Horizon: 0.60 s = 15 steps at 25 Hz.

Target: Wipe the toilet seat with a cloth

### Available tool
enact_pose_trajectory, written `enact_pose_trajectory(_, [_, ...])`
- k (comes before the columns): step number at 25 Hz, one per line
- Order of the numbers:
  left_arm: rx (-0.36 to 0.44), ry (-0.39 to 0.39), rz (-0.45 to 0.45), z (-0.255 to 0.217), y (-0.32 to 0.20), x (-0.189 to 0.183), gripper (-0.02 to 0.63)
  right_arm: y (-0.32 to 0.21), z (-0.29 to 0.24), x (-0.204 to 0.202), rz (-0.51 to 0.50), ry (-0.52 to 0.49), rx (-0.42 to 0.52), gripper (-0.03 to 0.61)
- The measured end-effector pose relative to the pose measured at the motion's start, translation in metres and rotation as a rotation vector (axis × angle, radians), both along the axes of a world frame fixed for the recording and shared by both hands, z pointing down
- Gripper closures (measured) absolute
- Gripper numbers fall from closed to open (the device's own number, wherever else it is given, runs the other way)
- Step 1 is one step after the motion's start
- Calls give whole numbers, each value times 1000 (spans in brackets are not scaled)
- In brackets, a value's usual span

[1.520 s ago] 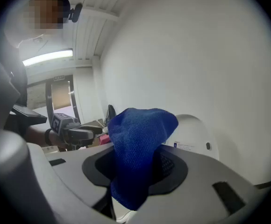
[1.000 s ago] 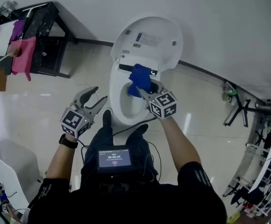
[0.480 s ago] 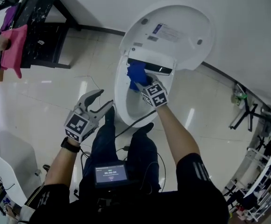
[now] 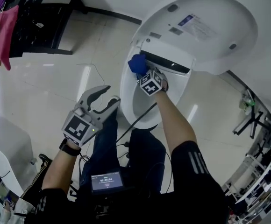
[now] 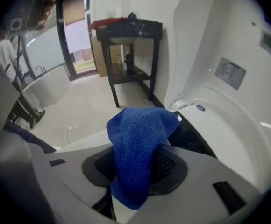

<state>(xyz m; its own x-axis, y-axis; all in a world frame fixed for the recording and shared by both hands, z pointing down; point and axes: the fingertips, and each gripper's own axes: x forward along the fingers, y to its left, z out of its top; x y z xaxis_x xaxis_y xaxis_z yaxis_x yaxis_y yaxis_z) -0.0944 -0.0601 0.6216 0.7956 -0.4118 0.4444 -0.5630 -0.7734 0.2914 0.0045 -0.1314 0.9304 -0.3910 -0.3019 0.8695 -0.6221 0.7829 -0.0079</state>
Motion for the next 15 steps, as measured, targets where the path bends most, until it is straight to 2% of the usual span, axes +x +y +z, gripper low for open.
enact_pose_trajectory(3, [-7,5,-9,7,2,-2,402,3,24,-4,-102,97,25,405])
enact_pose_trajectory(7, [-28,8,-14,15,5,-1,402,9,29,-1,-125,108,38,400])
enact_pose_trajectory(11, [-31,11,-15,14,6,-1,402,46,42,0,-164,143,-24,405])
enact_pose_trajectory(15, [-38,13,-20,10,5,0,402,104,54,-11,-204,126,-124,405])
